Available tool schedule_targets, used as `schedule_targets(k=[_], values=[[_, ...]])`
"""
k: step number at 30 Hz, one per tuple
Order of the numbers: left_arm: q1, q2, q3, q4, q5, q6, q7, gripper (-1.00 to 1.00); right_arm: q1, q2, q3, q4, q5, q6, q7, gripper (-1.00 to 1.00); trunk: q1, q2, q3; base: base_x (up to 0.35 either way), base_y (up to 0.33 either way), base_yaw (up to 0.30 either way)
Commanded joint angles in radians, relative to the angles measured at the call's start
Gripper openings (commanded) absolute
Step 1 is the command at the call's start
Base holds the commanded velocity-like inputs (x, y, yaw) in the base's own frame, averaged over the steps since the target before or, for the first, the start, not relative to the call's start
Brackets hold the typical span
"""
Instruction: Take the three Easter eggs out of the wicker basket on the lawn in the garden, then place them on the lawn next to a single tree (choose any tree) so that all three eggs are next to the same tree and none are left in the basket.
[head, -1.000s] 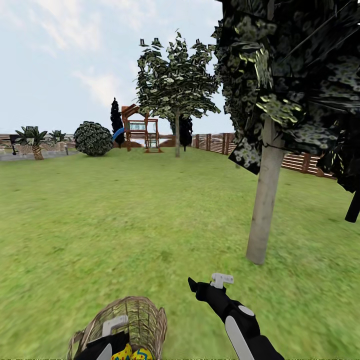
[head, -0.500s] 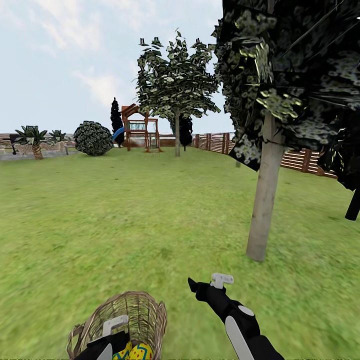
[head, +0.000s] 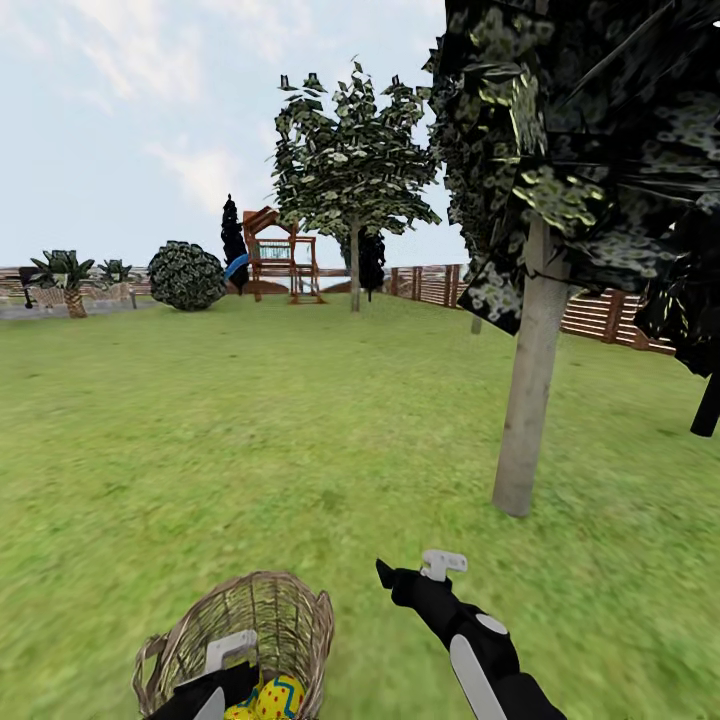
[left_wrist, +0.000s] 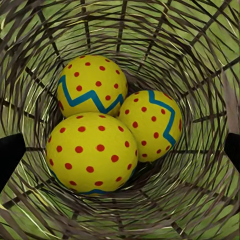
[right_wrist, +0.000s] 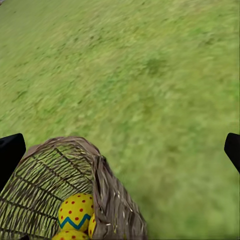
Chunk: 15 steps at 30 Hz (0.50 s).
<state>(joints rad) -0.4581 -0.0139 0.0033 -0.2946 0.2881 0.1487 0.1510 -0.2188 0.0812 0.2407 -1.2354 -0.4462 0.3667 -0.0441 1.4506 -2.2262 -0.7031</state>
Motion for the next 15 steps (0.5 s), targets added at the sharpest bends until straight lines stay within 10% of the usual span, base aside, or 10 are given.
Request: schedule_targets(k=[1,15], values=[[0.000,-0.001,0.000,-0.003,0.005,0.006,0.005,1.00,-0.001,0.000,0.000,-0.001,-0.009,0.004,-0.004,1.00,0.004,-0.008,-0.004,0.000,0.000,0.000],[-0.001,-0.001,0.001,-0.003,0.006,0.004,0.005,1.00,-0.001,0.000,0.004,0.000,-0.009,0.003,-0.002,1.00,0.057,-0.106,-0.045,0.000,0.000,-0.024]])
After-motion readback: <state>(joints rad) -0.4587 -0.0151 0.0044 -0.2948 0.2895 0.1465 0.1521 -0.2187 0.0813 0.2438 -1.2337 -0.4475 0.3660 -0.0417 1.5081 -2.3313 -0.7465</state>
